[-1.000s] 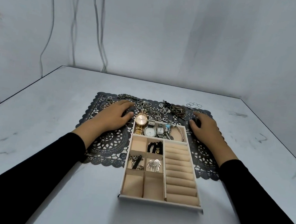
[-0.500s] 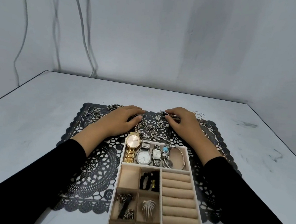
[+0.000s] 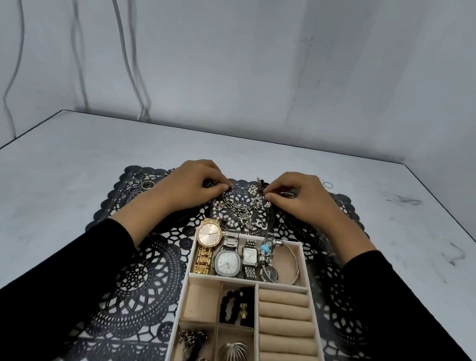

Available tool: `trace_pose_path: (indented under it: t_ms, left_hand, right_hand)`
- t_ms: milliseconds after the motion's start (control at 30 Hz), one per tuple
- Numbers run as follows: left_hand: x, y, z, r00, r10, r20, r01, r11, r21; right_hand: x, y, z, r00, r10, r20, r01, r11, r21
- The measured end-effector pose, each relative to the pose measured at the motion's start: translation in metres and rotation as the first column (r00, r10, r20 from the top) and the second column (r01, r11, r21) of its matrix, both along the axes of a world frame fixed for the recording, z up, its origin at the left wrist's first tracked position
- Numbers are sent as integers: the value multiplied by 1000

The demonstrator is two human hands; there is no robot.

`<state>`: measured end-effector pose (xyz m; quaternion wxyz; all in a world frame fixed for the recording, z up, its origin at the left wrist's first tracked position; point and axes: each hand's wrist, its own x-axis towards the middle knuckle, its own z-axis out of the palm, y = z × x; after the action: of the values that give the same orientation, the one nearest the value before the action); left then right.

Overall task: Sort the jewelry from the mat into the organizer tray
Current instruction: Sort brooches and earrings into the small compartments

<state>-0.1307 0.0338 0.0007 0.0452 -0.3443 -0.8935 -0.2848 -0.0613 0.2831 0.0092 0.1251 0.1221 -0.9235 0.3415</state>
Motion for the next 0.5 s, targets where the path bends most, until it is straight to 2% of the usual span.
trace_pose_path:
  t_ms: [167, 300, 500]
  left_hand:
    - [1, 2, 2, 999, 20, 38, -20, 1000, 2]
    - [4, 4, 4, 997, 50, 62, -53, 998, 38]
    - [7, 7, 4, 993, 98, 60, -99, 995, 4]
  right_hand:
    - [2, 2, 3, 998, 32, 46, -32, 999, 12]
    - [3, 1, 6, 993, 49, 108, -61, 992, 107]
    - [1, -2, 7, 986, 85, 141, -115, 969, 218]
